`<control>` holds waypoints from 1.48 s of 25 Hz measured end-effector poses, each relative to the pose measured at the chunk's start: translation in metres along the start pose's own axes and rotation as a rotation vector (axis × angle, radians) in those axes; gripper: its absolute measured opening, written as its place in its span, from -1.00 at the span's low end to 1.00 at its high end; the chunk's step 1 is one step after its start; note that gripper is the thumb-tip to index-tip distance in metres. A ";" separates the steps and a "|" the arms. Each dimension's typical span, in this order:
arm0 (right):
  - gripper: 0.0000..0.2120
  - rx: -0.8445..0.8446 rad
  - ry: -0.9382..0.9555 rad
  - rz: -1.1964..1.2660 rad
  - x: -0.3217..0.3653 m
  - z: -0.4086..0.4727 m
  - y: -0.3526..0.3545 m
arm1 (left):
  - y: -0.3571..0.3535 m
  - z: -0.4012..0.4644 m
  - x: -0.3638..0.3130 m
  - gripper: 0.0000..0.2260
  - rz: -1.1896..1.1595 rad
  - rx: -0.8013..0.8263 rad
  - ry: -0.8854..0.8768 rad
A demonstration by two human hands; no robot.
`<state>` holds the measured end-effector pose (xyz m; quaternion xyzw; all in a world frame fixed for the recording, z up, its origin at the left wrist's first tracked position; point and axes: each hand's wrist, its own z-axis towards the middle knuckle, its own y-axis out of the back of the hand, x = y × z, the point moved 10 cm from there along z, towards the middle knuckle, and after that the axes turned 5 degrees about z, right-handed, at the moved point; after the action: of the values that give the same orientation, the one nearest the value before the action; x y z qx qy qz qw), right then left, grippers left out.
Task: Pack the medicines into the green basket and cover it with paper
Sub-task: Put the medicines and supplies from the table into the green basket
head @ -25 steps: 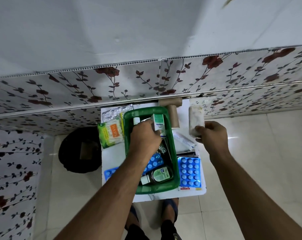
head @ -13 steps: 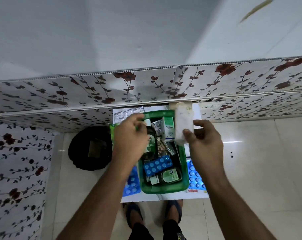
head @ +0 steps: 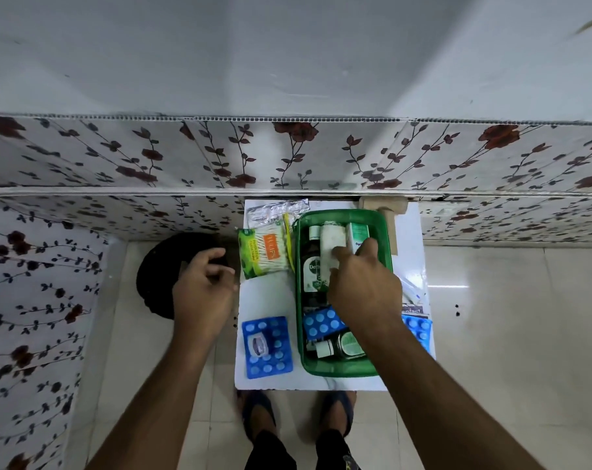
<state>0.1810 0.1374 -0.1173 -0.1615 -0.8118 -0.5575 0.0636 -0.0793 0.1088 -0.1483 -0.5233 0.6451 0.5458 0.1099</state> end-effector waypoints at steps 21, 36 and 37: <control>-0.70 -0.079 -0.393 0.562 -0.125 0.072 0.000 | -0.044 0.035 -0.009 -0.64 0.155 0.076 0.177; -0.74 -0.333 -0.456 0.882 -0.153 0.004 0.059 | -0.094 -0.108 -0.090 -0.59 0.461 0.459 -0.148; -0.75 -0.337 -0.450 0.893 -0.157 -0.001 0.061 | -0.105 -0.113 -0.087 -0.59 0.557 0.456 -0.179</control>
<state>0.3488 0.1263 -0.1075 -0.6155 -0.5564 -0.5505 0.0922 0.0894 0.0796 -0.1055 -0.2398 0.8558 0.4404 0.1268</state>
